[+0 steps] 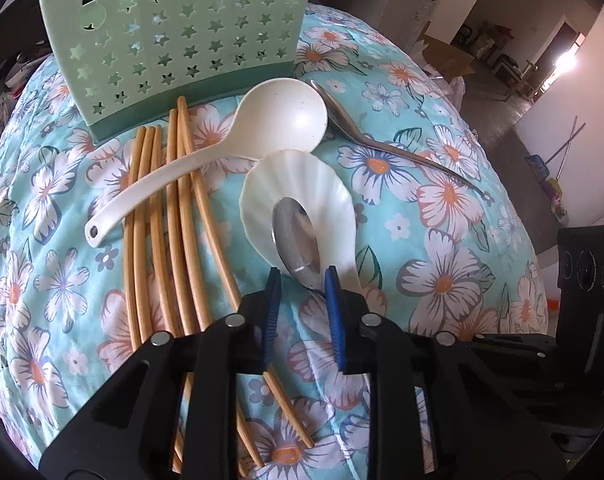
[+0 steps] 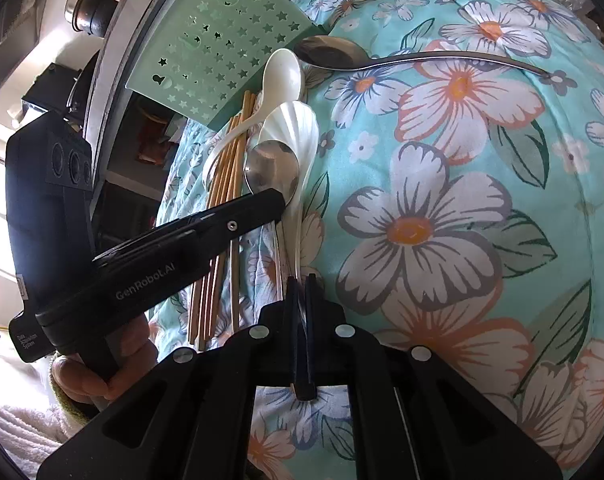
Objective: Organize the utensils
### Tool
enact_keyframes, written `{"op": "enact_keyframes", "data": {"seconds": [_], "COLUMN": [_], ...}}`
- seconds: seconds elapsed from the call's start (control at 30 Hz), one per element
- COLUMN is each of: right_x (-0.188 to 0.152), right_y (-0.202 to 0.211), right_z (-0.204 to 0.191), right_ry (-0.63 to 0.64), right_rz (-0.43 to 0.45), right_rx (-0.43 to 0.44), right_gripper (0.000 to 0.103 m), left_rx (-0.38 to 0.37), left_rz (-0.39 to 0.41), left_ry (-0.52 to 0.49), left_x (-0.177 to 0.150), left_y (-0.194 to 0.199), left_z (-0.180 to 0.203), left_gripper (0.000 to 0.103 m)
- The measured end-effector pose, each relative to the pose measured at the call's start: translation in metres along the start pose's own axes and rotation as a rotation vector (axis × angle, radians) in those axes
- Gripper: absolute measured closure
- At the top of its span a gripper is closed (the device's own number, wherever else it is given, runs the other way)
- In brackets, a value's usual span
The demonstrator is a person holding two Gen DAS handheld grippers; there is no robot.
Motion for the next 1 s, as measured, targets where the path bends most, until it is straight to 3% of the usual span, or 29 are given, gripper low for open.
{"op": "enact_keyframes", "data": {"seconds": [0.13,0.27,0.37,0.43,0.57,0.77,1.0], "right_x": [0.000,0.000,0.001,0.000,0.000,0.001,0.001], "right_y": [-0.001,0.000,-0.001,-0.001,-0.001,-0.002,-0.002], "right_z": [0.000,0.001,0.000,0.000,0.000,0.000,0.000], "right_ry": [-0.006,-0.006,-0.006,-0.005,-0.006,-0.007,-0.010], "right_rz": [-0.001,0.001,0.002,0.001,0.001,0.003,0.003], "right_rx": [0.002,-0.001,-0.004,-0.005,-0.005,-0.003,-0.003], "right_gripper": [0.099,0.099,0.099,0.099,0.099,0.099,0.099], "left_rx": [-0.027,-0.047,-0.062,-0.056,-0.050,-0.054,-0.131], "left_rz": [0.020,0.034,0.060,0.110,0.162,0.133,0.058], "left_ry": [0.048,0.081,0.104,0.074,0.004,-0.020,0.027], "left_x": [0.002,0.005,0.009,0.014,0.022,0.032,0.021], "left_y": [0.011,0.013,0.016,0.023,0.029,0.010,-0.011], "left_z": [-0.013,-0.023,-0.025,-0.021,-0.011,-0.009,-0.013], "left_gripper": [0.097,0.097,0.091,0.085,0.083,0.083,0.083]}}
Point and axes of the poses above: each gripper's, at about its wrist camera, not at the fingertips, and y roughly against the way its jaws point, z to its right, x to its top, the point moved 5 cm from there along -y, roughly the way its jaws point, and after that the axes turned 3 degrees about -y, right-handed, at the moved point
